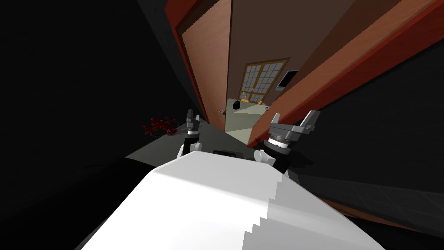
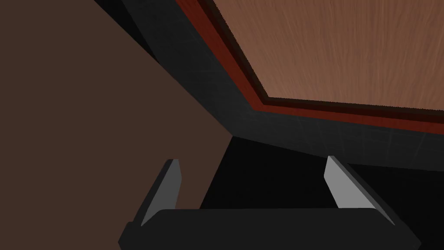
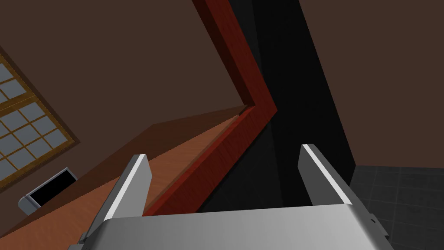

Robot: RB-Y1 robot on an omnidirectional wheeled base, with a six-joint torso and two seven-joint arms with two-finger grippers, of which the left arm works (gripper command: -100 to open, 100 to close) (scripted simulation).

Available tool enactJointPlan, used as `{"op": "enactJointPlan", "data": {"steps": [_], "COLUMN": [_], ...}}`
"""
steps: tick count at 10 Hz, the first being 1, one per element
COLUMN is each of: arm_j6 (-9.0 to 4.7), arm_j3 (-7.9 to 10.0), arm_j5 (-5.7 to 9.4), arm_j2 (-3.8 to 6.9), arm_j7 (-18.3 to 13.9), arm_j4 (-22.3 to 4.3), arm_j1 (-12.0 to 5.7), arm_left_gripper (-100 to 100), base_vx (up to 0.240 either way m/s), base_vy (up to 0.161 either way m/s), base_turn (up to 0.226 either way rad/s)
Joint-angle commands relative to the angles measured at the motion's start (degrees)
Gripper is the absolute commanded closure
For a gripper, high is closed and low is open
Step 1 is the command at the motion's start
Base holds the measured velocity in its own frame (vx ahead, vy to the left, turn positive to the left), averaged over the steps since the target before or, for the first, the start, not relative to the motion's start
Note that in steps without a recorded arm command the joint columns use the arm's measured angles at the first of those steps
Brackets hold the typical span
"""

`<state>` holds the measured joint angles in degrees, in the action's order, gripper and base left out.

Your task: Push the door open

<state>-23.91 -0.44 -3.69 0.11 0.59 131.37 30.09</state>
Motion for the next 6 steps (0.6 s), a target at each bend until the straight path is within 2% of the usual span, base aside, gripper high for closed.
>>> {"op": "enactJointPlan", "data": {"steps": [1,6], "arm_j6": [-0.49,-1.86], "arm_j3": [-0.37,-1.41], "arm_j5": [0.08,0.31], "arm_j2": [0.44,1.47], "arm_j7": [-0.11,-0.40], "arm_j4": [-1.98,-7.49], "arm_j1": [-0.55,-2.09], "arm_left_gripper": [-100,-100], "base_vx": [0.136,0.104], "base_vy": [0.082,0.024], "base_turn": [-0.022,-0.047]}}
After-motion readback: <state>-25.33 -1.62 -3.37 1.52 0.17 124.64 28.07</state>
